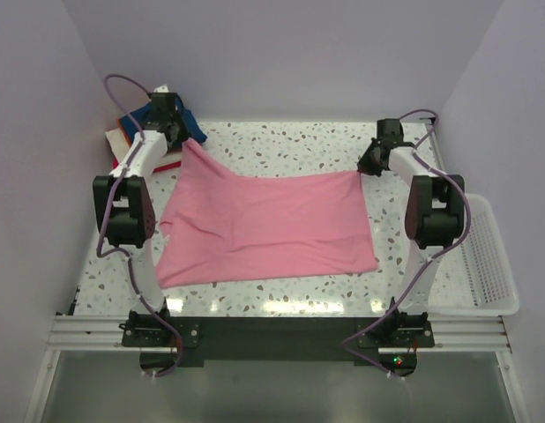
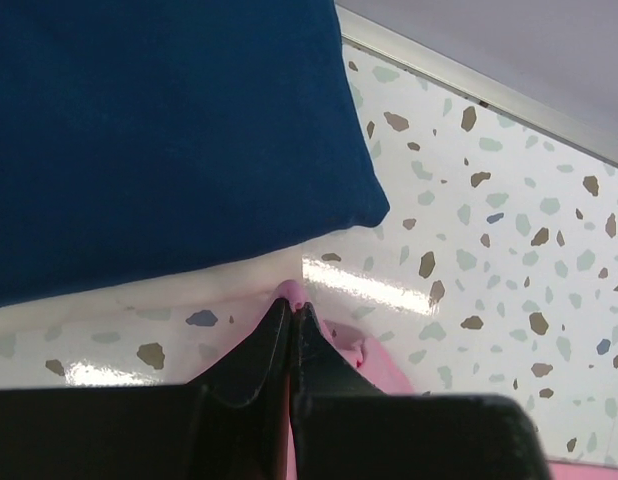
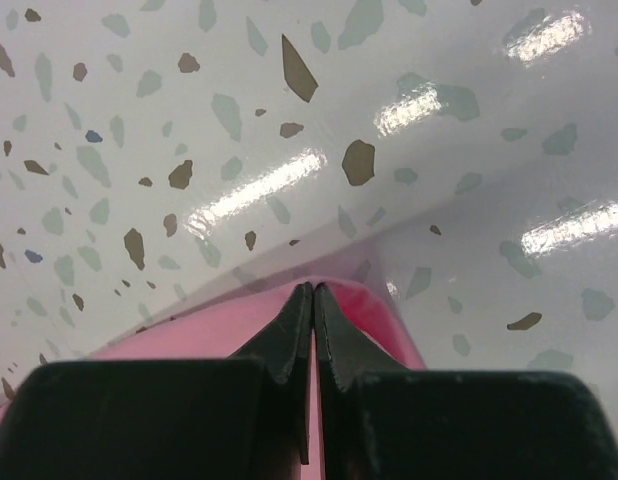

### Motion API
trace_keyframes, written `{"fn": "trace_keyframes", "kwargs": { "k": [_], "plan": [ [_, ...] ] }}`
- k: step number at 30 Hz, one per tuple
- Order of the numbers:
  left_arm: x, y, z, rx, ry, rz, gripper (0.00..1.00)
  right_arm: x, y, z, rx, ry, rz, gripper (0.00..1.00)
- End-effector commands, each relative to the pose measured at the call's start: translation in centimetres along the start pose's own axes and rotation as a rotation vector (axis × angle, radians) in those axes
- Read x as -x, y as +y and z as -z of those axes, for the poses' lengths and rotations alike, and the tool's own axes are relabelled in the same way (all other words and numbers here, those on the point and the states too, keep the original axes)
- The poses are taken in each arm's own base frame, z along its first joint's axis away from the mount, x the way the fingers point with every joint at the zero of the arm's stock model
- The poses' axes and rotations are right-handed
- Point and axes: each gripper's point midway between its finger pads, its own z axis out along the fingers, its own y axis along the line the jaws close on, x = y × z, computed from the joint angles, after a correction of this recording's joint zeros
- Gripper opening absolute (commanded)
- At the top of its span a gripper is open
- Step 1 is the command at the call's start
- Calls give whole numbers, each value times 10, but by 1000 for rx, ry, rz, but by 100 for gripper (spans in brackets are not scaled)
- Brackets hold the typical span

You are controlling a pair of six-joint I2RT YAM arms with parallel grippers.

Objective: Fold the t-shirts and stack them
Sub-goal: Fold the tshirt

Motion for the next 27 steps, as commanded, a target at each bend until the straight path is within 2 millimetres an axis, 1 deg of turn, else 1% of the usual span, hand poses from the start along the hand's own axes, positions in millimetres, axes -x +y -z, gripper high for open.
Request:
{"fn": "trace_keyframes", "kwargs": {
  "k": [1, 2, 3, 4, 5, 6, 7, 8, 9, 10, 11, 12, 13, 14, 15, 16, 17, 18, 19, 20, 21, 22, 23, 24, 25, 27],
  "plan": [
    [16, -4, 22, -51, -39, 13, 0, 17, 17, 29, 82, -64, -18, 0],
    [16, -6, 26, -65, -44, 26, 0, 16, 16, 31, 80, -66, -19, 0],
    [22, -8, 39, -79, -64, 33, 0, 14, 14, 37, 79, -67, -21, 0],
    [11, -4, 41, -72, -44, 40, 0, 13, 12, 40, 77, -69, -22, 0],
    [9, -4, 46, -81, -44, 54, 0, 10, 10, 42, 72, -65, -22, 0],
    [13, -5, 59, -91, -61, 62, 0, 11, 11, 49, 77, -72, -24, 0],
    [-2, 2, 61, -77, -33, 69, 0, 4, 5, 50, 63, -58, -26, 0],
    [-6, 2, 66, -82, -33, 84, 0, 3, 2, 52, 51, -59, -27, 0],
    [-2, 2, 80, -93, -54, 92, 0, -2, -2, 55, 41, -47, -31, 0],
    [-19, 9, 81, -77, -25, 96, 0, -6, -6, 61, 31, -49, -28, 0],
    [-24, 13, 86, -69, -21, 110, 0, -7, -11, 64, 15, -53, -30, 0],
    [-20, 13, 100, -80, -42, 120, 0, -16, -19, 64, -3, -40, -30, 0],
    [-36, 19, 103, -72, -16, 121, 0, -15, -19, 73, -2, -56, -31, 0],
    [-40, 20, 109, -76, -19, 133, 0, -18, -22, 76, -11, -54, -31, 0],
    [-34, 20, 124, -90, -50, 145, 0, -26, -31, 77, -33, -46, -29, 0],
    [-50, 27, 126, -83, -29, 148, 0, -24, -32, 85, -31, -61, -29, 0],
    [-46, 24, 141, -109, -59, 157, 0, -27, -35, 89, -36, -61, -27, 0],
    [-59, 30, 143, -98, -41, 160, 0, -35, -42, 90, -53, -51, -25, 0],
    [-63, 33, 148, -94, -39, 163, 0, -40, -46, 91, -60, -46, -23, 0],
    [-69, 35, 152, -98, -36, 168, 0, -39, -47, 98, -59, -60, -24, 0],
    [-66, 35, 164, -113, -62, 174, 0, -47, -54, 98, -75, -48, -23, 0],
    [-81, 41, 164, -104, -40, 176, 0, -50, -57, 100, -80, -51, -20, 0],
    [-87, 42, 168, -110, -34, 179, 0, -50, -57, 105, -75, -60, -21, 0],
    [-86, 42, 177, -124, -52, 184, 0, -59, -64, 105, -89, -46, -23, 0],
    [-99, 47, 177, -118, -33, 187, 0, -61, -66, 106, -91, -45, -21, 0],
    [-110, 50, 184, -127, -29, 198, 0, -70, -71, 108, -95, -37, -21, 0]
  ]
}}
